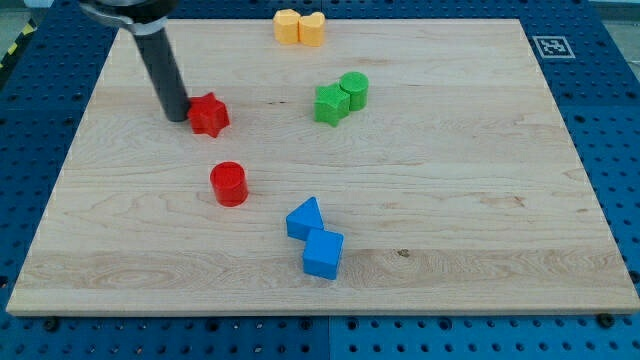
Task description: Slide the red star to the top right of the board
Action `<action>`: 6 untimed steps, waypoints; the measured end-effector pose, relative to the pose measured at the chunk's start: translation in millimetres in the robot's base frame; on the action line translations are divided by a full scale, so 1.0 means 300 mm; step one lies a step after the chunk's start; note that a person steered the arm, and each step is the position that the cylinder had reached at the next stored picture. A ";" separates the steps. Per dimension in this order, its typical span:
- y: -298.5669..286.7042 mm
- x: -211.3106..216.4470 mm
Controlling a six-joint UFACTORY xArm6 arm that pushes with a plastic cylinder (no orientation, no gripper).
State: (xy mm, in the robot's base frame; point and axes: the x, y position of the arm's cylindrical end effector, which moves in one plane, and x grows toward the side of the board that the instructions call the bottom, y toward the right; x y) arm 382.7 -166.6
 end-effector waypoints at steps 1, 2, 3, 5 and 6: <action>0.124 0.035; 0.274 0.088; 0.460 0.145; 0.814 0.195; 0.985 0.195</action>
State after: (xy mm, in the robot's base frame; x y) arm 441.2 129.0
